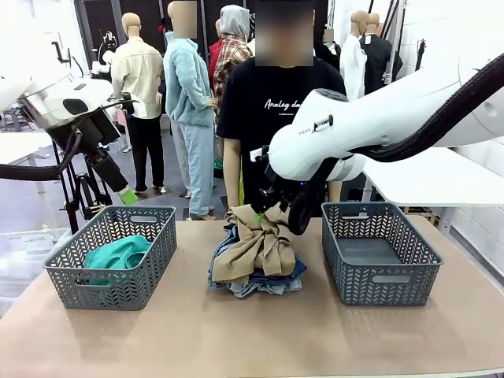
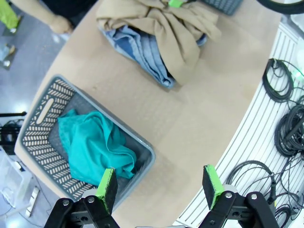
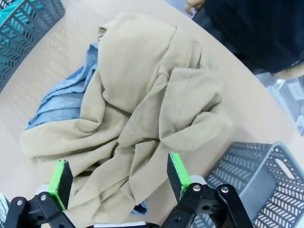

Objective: Sort the tops and bottoms.
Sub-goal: Lift clothes from the center of the table with your right hand.

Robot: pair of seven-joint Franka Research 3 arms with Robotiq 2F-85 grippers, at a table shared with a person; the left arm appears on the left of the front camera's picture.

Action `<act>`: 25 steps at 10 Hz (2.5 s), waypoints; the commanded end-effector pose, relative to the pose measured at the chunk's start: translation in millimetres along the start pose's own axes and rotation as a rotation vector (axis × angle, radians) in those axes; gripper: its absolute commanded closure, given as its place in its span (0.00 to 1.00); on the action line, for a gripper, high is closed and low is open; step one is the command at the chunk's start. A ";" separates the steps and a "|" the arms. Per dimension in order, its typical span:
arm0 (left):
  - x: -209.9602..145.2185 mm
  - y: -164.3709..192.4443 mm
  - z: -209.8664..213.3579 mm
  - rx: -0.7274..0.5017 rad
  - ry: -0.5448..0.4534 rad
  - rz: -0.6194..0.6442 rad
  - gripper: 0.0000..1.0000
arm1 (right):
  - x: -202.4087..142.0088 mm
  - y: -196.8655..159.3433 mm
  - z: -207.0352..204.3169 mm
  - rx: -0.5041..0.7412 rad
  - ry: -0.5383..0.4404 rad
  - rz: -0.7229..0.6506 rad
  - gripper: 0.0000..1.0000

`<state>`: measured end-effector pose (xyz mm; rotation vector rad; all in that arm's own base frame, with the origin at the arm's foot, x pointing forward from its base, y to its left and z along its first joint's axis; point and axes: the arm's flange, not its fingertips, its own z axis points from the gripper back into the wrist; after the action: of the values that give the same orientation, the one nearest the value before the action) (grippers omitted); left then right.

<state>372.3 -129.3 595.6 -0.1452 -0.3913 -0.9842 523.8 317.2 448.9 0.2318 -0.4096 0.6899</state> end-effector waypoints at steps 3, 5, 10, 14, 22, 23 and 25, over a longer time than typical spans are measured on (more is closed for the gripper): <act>0.6 -0.2 1.0 -0.001 -0.003 0.000 0.07 | 1.1 2.5 2.3 0.000 -0.005 0.004 0.00; 0.6 -0.2 1.0 -0.001 -0.003 0.000 0.07 | 16.2 10.4 10.1 -0.167 -0.047 0.023 0.00; 0.6 -0.2 1.0 -0.001 -0.003 0.000 0.07 | 58.3 -10.3 -49.6 -0.180 0.089 -0.036 0.00; 0.6 -0.2 1.0 -0.001 -0.003 0.000 0.07 | 55.6 -16.1 -72.9 -0.206 0.164 -0.045 0.00; 0.6 -0.2 1.0 -0.001 -0.003 0.000 0.07 | 48.8 -25.6 -91.2 -0.167 0.211 -0.077 0.66; 0.6 -0.2 1.0 -0.001 -0.003 0.000 0.07 | 48.7 -25.3 -88.9 -0.170 0.211 -0.079 0.85; 0.6 -0.2 1.0 -0.001 -0.003 0.000 0.07 | 47.3 -25.9 -86.0 -0.169 0.212 -0.086 1.00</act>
<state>372.3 -129.3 595.6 -0.1452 -0.3914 -0.9842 600.4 355.0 392.2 0.0231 -0.2707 0.6132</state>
